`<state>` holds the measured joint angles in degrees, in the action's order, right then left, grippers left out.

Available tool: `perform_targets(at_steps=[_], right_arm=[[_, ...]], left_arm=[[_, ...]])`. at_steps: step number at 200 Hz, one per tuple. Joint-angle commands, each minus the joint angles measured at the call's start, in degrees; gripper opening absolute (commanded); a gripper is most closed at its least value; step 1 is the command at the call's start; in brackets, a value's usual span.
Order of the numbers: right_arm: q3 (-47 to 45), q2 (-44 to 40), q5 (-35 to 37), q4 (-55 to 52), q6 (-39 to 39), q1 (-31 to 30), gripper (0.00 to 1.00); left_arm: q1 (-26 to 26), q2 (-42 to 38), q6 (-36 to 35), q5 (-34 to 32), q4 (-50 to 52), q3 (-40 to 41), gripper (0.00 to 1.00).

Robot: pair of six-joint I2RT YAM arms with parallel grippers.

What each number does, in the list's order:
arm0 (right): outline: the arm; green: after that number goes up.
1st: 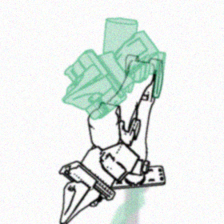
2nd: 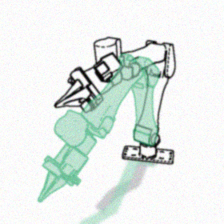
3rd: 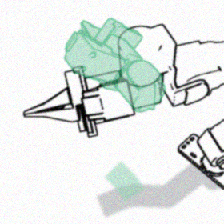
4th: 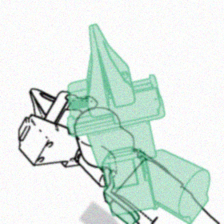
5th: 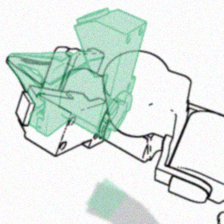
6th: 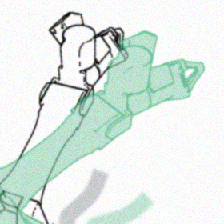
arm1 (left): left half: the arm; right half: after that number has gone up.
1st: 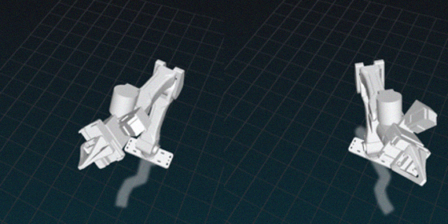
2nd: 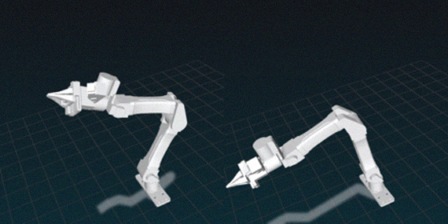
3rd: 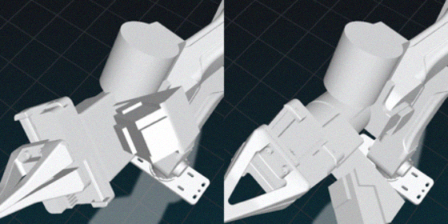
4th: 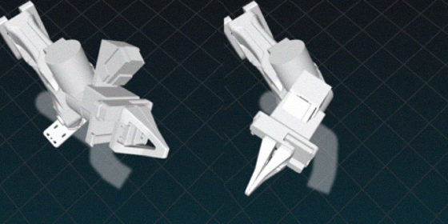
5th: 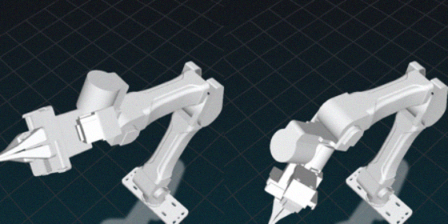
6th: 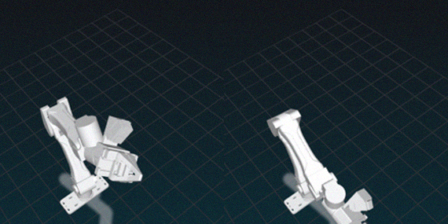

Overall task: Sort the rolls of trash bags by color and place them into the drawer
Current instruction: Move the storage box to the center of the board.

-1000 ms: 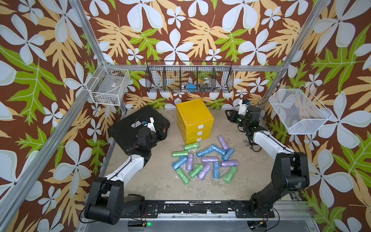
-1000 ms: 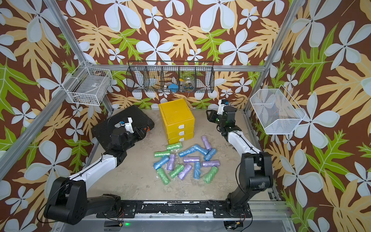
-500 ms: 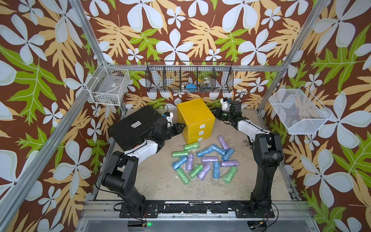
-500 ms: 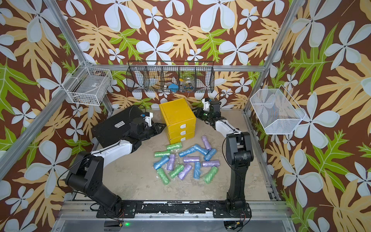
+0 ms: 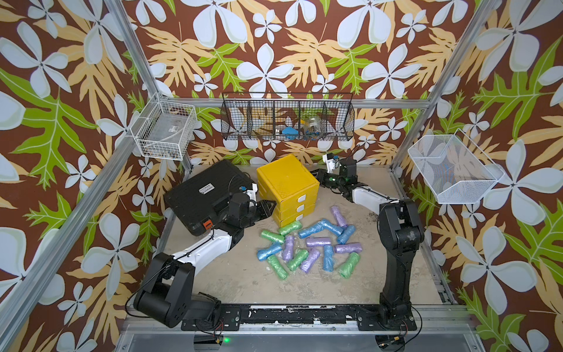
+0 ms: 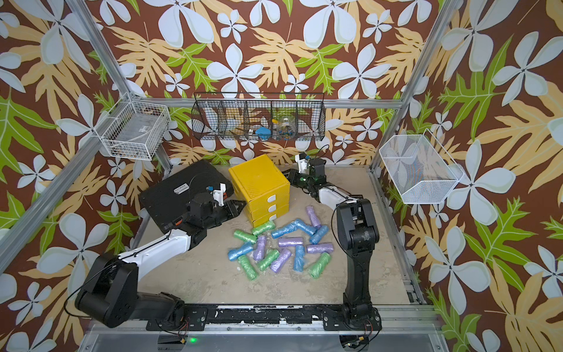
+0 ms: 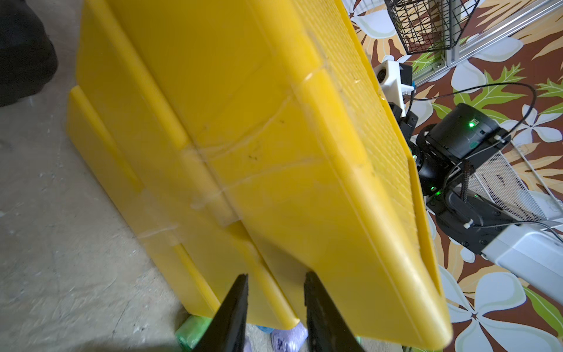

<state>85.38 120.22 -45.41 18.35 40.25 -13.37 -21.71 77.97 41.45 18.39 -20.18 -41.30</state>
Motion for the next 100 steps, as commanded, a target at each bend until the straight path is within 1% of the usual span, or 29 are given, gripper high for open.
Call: perform_targets(at_steps=[1, 14, 37, 62, 76, 100], right_arm=[[-0.08, -0.28, -12.31, -2.11, -4.02, -2.85, 0.43], [0.72, 0.09, -11.67, -4.32, -5.52, -3.51, 0.44], [1.1, -0.58, -7.57, -7.08, -6.27, -3.55, 0.46], [1.65, -3.79, 1.6, -12.98, -7.98, -2.92, 0.52], [1.37, -6.4, 7.18, -15.57, -8.21, -2.26, 0.53], [-1.49, -11.62, 14.28, -17.81, -7.16, -0.81, 0.54]], left_arm=[[-0.88, -3.02, -0.4, 2.84, -5.94, 1.79, 0.36], [-0.96, -4.2, -0.32, 2.76, -5.92, 2.82, 0.37], [-0.94, -4.67, -0.52, 3.31, -5.23, 3.31, 0.37], [-0.96, -7.29, -1.6, 1.58, -2.87, 3.48, 0.38], [-0.96, -9.92, -2.14, -1.33, 0.34, 3.42, 0.41], [-0.98, -14.76, -2.64, -5.64, 5.85, 3.83, 0.41]])
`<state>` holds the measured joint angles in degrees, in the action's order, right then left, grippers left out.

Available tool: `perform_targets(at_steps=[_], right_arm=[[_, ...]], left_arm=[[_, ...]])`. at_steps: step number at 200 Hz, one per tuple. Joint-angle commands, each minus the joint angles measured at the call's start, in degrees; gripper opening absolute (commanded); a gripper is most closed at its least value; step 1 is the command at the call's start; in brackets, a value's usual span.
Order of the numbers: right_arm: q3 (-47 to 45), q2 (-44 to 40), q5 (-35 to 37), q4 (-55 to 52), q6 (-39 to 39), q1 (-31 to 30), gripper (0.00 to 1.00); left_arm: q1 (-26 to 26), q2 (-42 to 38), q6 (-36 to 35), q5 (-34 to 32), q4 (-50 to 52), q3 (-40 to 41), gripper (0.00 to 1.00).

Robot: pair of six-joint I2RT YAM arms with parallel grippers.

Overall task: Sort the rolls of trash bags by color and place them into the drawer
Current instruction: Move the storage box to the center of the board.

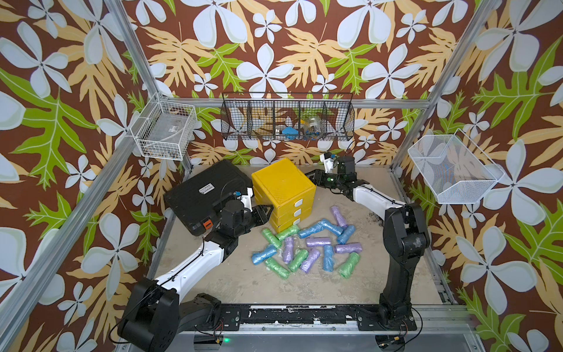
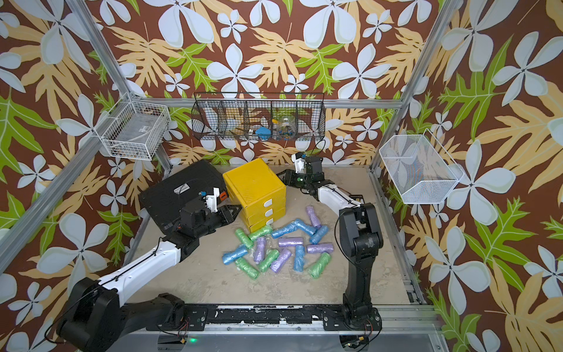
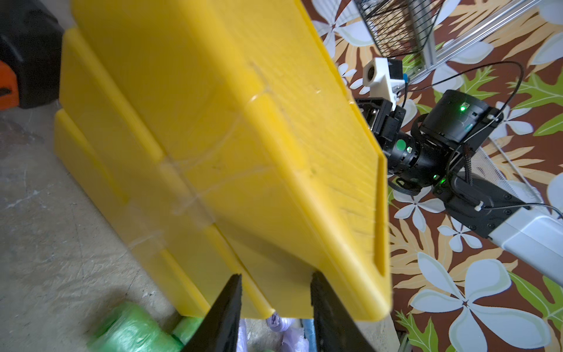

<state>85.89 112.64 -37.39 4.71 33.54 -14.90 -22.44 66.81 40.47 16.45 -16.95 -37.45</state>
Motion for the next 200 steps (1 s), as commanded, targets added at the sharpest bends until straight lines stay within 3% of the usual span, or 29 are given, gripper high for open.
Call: perform_targets(at_steps=[1, 43, 66, 104, 138, 200], right_arm=[[-2.19, -4.29, 6.44, -4.18, -0.34, 0.78, 0.54], [-15.93, -17.07, 9.86, -0.06, 2.73, 2.57, 0.58], [-24.6, -23.63, 7.08, 4.04, 5.39, 2.38, 0.59], [-33.24, -30.42, 6.69, 5.0, 5.77, 0.25, 0.46], [-32.21, -28.88, 4.82, 4.76, 5.26, -0.4, 0.39], [-23.98, -22.39, 4.18, 2.88, 3.69, -1.53, 0.36]], left_arm=[[-0.25, -3.78, -1.68, -3.83, 2.8, 0.0, 0.41], [-0.24, -12.13, -4.23, -9.4, 10.52, 0.01, 0.45], [-0.24, -12.12, -7.79, -11.3, 14.81, -3.94, 0.48], [-0.24, -6.81, -12.44, -11.57, 18.16, -11.27, 0.5], [-0.24, -1.9, -14.22, -10.68, 18.47, -15.96, 0.51], [-0.24, 1.48, -15.42, -9.6, 19.5, -18.85, 0.5]])
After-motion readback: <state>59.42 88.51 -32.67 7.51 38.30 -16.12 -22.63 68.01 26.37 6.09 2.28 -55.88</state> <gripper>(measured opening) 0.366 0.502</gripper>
